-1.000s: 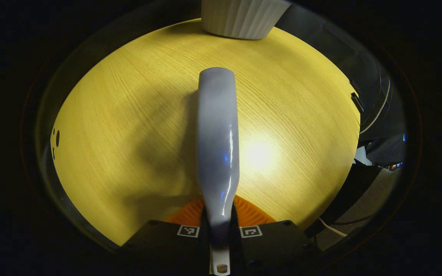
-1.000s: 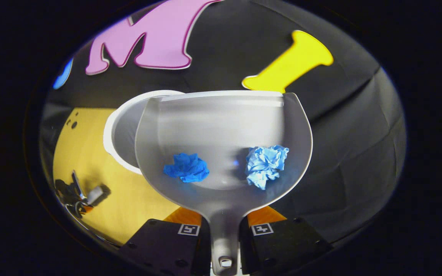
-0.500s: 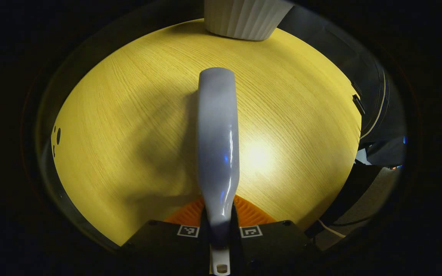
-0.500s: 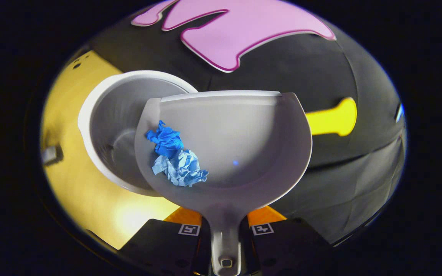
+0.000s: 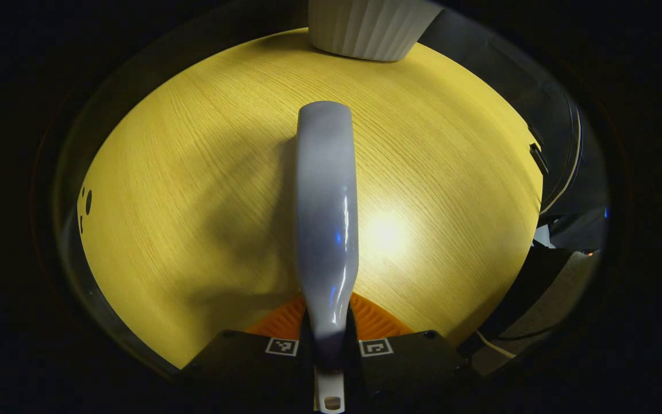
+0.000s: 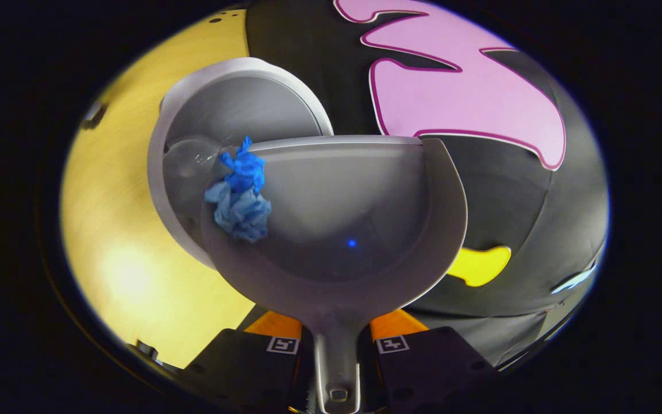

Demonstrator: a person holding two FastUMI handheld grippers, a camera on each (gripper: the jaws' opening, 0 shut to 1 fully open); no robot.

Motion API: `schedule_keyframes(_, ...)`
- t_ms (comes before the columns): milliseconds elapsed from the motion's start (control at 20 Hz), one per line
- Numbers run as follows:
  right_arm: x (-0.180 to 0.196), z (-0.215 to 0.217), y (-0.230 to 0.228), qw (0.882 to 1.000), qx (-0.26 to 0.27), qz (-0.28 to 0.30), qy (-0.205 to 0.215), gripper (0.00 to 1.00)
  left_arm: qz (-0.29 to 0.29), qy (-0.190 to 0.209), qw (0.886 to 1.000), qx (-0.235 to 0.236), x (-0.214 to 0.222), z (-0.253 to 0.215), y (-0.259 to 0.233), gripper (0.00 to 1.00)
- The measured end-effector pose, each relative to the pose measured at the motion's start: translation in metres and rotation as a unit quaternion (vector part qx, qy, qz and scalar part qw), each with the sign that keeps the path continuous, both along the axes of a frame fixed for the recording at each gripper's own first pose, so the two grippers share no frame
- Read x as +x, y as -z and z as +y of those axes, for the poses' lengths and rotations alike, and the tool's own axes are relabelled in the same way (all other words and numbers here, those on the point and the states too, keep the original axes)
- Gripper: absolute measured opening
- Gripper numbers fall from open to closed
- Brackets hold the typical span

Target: Pick up the small broom and dustpan from the desktop, sweep the trash into the dustpan with the broom, and then empty the trash into the garbage bin.

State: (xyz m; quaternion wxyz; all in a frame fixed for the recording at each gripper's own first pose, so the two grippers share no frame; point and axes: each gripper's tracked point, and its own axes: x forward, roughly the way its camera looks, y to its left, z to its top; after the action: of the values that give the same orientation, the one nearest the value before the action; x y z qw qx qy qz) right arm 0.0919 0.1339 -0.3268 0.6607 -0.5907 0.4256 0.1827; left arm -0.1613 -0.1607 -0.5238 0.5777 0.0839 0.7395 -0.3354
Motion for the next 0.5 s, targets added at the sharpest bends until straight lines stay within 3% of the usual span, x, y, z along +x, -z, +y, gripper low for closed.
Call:
schedule_keyframes(250, 0.0115, -0.0008, -0.0099, 0.998, -0.04, -0.02, -0.042, 0.34, 0.001, 0.0, 1.0, 0.001, 0.0, -0.0001, -0.0002, 0.24)
schedule_keyframes(500, 0.0063, -0.0047, -0.0072, 1.0, -0.02, -0.011, -0.008, 0.34, 0.001, -0.002, 1.0, 0.001, -0.0006, -0.0003, 0.0, 0.24)
